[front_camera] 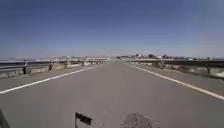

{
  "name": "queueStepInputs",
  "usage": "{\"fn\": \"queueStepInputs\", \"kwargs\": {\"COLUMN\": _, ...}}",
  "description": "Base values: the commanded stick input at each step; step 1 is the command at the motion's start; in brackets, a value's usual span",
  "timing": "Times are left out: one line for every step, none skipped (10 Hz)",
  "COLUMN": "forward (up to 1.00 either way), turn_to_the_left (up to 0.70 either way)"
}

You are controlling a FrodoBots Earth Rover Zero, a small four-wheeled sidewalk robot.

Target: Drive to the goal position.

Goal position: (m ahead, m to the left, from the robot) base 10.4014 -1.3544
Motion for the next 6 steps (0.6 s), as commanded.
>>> {"fn": "queueStepInputs", "kwargs": {"forward": 1.00, "turn_to_the_left": 0.00}}
{"fn": "queueStepInputs", "kwargs": {"forward": 1.00, "turn_to_the_left": 0.00}}
{"fn": "queueStepInputs", "kwargs": {"forward": 1.00, "turn_to_the_left": 0.00}}
{"fn": "queueStepInputs", "kwargs": {"forward": 1.00, "turn_to_the_left": 0.00}}
{"fn": "queueStepInputs", "kwargs": {"forward": 1.00, "turn_to_the_left": 0.00}}
{"fn": "queueStepInputs", "kwargs": {"forward": 1.00, "turn_to_the_left": 0.00}}
